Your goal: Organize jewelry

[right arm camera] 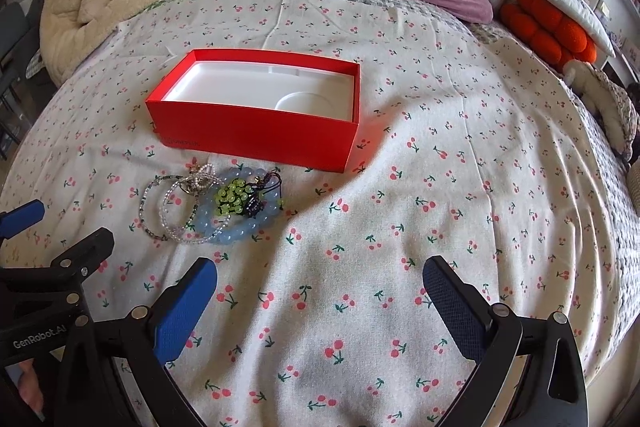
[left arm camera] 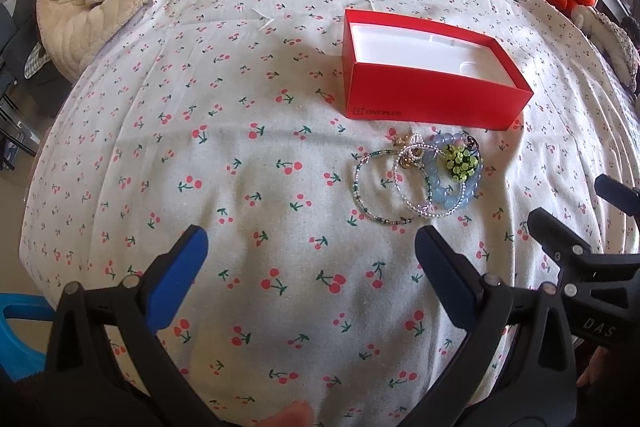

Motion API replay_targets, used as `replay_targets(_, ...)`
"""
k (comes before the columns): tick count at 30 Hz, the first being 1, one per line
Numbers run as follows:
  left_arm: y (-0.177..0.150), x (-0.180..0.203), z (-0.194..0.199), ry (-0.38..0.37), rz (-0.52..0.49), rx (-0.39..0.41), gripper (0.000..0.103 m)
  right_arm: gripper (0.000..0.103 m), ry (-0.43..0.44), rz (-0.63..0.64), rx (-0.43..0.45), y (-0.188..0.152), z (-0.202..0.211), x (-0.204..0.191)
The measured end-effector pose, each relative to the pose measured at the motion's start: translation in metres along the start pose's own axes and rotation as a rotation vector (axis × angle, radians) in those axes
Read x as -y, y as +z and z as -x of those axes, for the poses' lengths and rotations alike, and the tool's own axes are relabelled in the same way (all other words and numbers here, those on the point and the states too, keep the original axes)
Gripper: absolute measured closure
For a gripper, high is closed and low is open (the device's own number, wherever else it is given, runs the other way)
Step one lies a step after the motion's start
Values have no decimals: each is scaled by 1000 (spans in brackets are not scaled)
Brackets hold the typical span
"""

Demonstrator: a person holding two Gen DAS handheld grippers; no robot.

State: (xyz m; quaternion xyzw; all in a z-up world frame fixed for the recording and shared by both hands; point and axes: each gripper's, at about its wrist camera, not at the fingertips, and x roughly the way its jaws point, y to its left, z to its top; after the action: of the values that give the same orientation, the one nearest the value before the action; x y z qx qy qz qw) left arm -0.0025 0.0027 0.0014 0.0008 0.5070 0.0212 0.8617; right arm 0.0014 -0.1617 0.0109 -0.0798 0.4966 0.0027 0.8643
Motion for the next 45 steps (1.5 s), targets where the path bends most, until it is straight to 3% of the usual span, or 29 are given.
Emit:
replay_targets(22, 1, 0, 3, -15, 10, 20, 0, 0, 49, -9, -11, 1, 4, 2)
replay_targets(45, 6, -4, -3, -129, -4, -15, 1, 1, 132, -2, -25, 4, 2, -1)
